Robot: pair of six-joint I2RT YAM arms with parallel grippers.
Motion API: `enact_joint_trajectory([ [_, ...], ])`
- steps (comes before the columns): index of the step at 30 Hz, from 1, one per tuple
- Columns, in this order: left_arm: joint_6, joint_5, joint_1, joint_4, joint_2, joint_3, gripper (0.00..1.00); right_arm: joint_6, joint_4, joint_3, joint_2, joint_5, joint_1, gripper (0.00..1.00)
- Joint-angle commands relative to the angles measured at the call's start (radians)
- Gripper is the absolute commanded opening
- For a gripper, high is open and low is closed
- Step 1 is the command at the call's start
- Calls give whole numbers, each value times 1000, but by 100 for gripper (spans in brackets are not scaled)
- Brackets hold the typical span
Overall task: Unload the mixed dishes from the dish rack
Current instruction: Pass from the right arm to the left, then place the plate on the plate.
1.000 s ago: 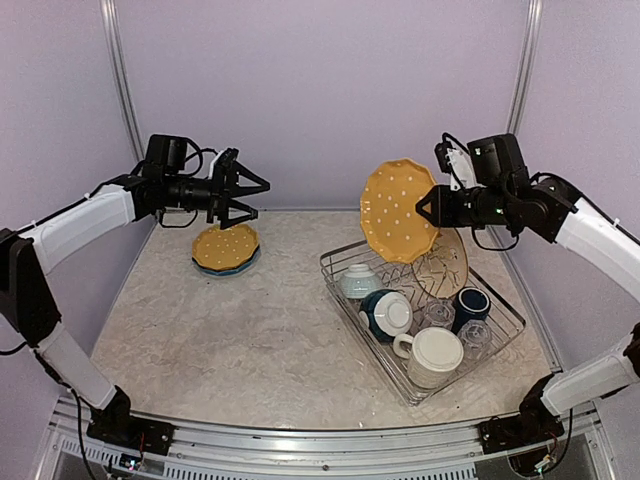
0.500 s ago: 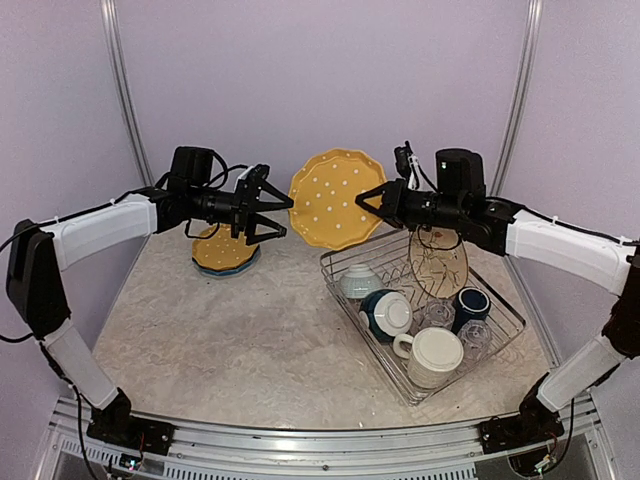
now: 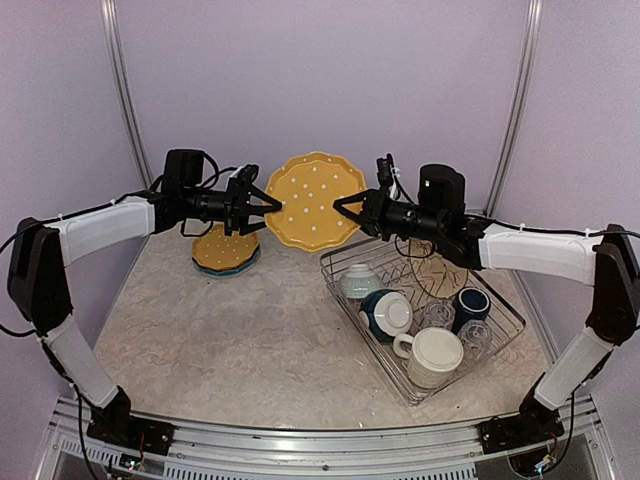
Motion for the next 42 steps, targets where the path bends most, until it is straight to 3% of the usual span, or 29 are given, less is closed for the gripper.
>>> enact_joint_trajectory([
  [1,-23,23,1,73,-18,-20,37,69,263,7,17,-26,16,0],
  [6,-21,14,2,70,-34,-22,32,94,299,16,54,-36,30,0],
  [13,2,-16,10,20,-36,-11,0,90,297,28,80,-43,33,0],
  [14,9,-27,15,6,-37,-8,0,81,280,24,75,-32,32,0],
  [15,17,-33,23,-7,-39,-3,0,66,252,23,69,-20,30,5],
  [16,25,-43,32,-20,-40,1,0,45,213,27,60,-13,28,17],
  [18,26,-61,59,-34,-45,0,0,-14,117,46,45,3,21,49],
  [20,34,-82,81,-50,-53,0,0,-79,-1,56,20,48,17,74],
  [23,78,-145,124,-102,-71,3,0,-171,-164,55,-36,135,6,98],
  [28,98,-188,232,-179,-48,32,0,-314,-374,46,-158,280,-11,100],
  [34,144,-266,343,-295,38,87,0,-401,-489,-11,-308,409,-12,100],
  [42,160,-323,395,-305,143,119,0,-492,-631,-16,-449,558,-11,100],
])
